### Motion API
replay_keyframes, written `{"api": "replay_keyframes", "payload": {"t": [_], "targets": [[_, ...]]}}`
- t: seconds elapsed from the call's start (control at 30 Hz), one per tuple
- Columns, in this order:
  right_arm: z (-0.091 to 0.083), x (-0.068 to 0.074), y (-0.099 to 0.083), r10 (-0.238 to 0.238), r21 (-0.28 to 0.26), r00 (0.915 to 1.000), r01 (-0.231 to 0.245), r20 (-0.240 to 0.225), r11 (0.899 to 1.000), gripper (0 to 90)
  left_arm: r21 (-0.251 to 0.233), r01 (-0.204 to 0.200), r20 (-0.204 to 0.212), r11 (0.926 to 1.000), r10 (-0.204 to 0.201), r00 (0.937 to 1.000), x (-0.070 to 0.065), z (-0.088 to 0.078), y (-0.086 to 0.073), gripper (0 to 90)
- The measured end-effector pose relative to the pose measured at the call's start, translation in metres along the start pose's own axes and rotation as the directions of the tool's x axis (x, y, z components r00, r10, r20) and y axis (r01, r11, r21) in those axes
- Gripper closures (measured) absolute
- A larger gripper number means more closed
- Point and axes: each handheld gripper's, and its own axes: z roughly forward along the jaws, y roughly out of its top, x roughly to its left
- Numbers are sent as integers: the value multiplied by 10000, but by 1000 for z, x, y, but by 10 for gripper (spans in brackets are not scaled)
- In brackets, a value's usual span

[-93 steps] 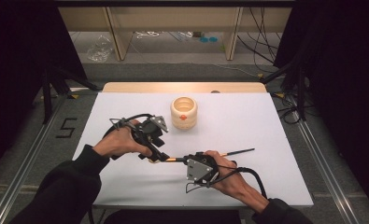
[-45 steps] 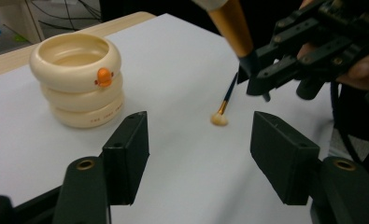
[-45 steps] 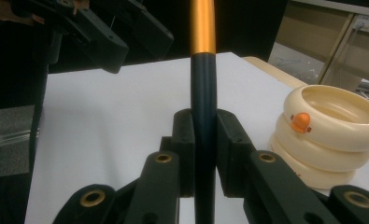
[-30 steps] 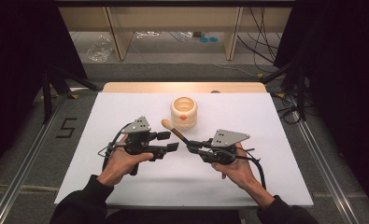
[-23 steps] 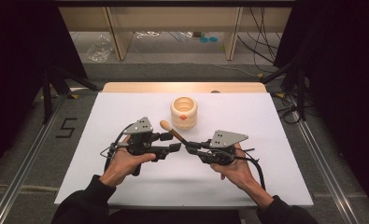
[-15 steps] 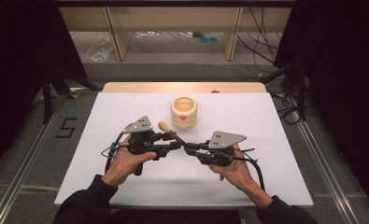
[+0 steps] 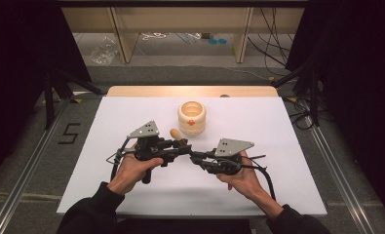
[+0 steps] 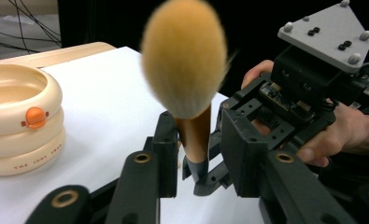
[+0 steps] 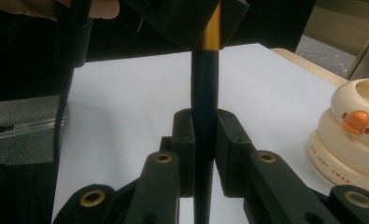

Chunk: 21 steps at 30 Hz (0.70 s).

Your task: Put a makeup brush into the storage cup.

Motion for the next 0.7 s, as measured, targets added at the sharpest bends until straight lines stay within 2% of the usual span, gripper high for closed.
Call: {"api": "replay_keyframes", "payload": {"t": [0.13, 0.37, 0.6, 0.7], "targets": [[3, 1, -1, 39, 29, 9999, -39, -103, 10000, 795, -9, -216, 99, 9998, 216, 9997, 0, 0, 0, 761], [3, 2, 0, 105, -33, 9997, -106, -201, 9999, 795, -70, -171, 196, 9998, 173, 9997, 0, 0, 0, 769], [3, 2, 1, 533, -237, 9984, -538, -208, 9983, 757, -120, -218, 218, 9997, 220, 9995, -2, 1, 0, 771], [3, 3, 2, 426, -221, 9988, -431, -248, 9988, 775, 47, -551, 195, 9985, 550, 9983, -5, 4, 0, 771]]}}
